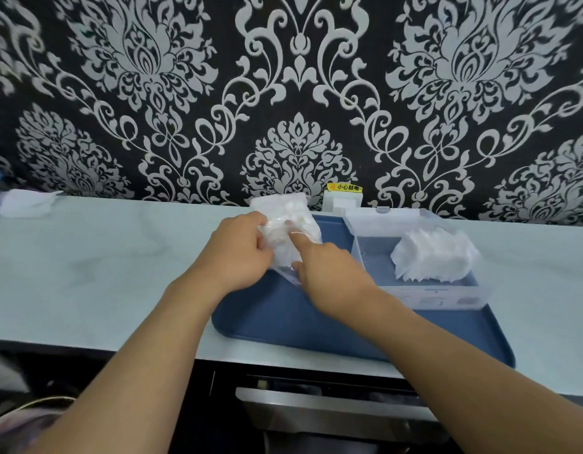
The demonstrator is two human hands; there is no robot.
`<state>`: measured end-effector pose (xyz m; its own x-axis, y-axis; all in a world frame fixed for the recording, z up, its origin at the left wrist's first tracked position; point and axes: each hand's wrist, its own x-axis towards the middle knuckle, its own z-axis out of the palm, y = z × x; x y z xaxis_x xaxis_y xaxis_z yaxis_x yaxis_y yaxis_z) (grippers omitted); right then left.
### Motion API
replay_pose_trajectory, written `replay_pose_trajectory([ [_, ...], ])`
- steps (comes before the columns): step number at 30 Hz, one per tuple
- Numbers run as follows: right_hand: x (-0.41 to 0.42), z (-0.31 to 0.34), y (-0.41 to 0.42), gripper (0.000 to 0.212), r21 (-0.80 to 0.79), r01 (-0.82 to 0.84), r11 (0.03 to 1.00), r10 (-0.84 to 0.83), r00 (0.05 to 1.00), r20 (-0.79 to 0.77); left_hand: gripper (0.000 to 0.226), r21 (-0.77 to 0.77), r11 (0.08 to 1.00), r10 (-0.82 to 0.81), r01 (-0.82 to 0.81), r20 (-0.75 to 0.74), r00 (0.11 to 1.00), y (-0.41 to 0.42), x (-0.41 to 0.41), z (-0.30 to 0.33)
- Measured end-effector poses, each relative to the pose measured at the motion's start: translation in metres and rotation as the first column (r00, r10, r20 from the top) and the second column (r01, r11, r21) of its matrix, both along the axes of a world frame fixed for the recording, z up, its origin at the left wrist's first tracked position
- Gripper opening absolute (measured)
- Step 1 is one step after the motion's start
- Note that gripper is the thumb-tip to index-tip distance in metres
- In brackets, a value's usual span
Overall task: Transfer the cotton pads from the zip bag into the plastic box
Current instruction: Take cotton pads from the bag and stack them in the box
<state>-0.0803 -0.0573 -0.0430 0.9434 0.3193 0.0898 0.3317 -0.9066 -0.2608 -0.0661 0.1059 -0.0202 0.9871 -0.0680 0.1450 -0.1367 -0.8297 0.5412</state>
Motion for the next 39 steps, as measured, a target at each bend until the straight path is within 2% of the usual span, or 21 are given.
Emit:
replay_pose_trajectory([
  [8, -0.001, 0.016, 0.010, 0.031, 0.123, 0.035, 0.992, -0.043, 0.997, 0.064, 0.044, -0.072, 0.997, 0.002, -0.001, 0.009, 1.000, 0.003, -0.001, 0.001],
  [12, 0.000, 0.018, 0.012, 0.031, 0.139, 0.041, 0.989, -0.050, 0.996, 0.067, 0.041, -0.098, 0.995, 0.011, -0.011, -0.006, 1.000, 0.004, -0.001, 0.003],
  [16, 0.003, 0.015, 0.014, 0.040, 0.111, 0.040, 0.993, -0.043, 0.999, 0.026, 0.040, -0.111, 0.994, 0.016, -0.015, 0.010, 1.000, 0.002, 0.000, 0.002],
  [20, 0.007, 0.008, 0.015, 0.032, 0.110, 0.056, 0.992, -0.061, 0.997, 0.044, 0.034, -0.109, 0.994, 0.030, -0.029, 0.007, 1.000, 0.001, 0.002, 0.000],
  [25, 0.006, 0.005, 0.013, 0.035, 0.156, 0.043, 0.987, -0.048, 0.998, 0.027, 0.030, -0.133, 0.988, 0.079, -0.077, 0.011, 0.997, 0.001, 0.006, -0.004],
  [33, -0.007, 0.015, -0.006, 0.025, 0.242, -0.060, 0.968, 0.050, 0.998, 0.046, 0.030, -0.098, 0.989, 0.110, -0.108, 0.022, 0.994, 0.000, 0.006, -0.003],
  [35, -0.010, 0.030, -0.019, 0.021, 0.428, -0.110, 0.897, 0.096, 0.994, 0.056, 0.034, -0.079, 0.990, 0.117, -0.115, 0.009, 0.993, 0.000, 0.005, 0.000],
  [36, -0.012, 0.039, -0.026, 0.018, 0.580, -0.094, 0.809, 0.096, 0.995, 0.027, 0.037, -0.077, 0.990, 0.119, -0.118, 0.003, 0.993, 0.000, 0.004, 0.001],
  [38, -0.013, 0.054, -0.045, 0.008, 0.839, 0.064, 0.541, 0.066, 0.991, -0.118, 0.043, -0.075, 0.987, 0.142, -0.139, 0.041, 0.989, -0.001, 0.001, 0.006],
  [39, -0.012, 0.059, -0.056, 0.005, 0.896, 0.158, 0.414, 0.070, 0.976, -0.205, 0.045, -0.097, 0.985, 0.155, -0.144, 0.108, 0.982, -0.006, -0.002, 0.011],
])
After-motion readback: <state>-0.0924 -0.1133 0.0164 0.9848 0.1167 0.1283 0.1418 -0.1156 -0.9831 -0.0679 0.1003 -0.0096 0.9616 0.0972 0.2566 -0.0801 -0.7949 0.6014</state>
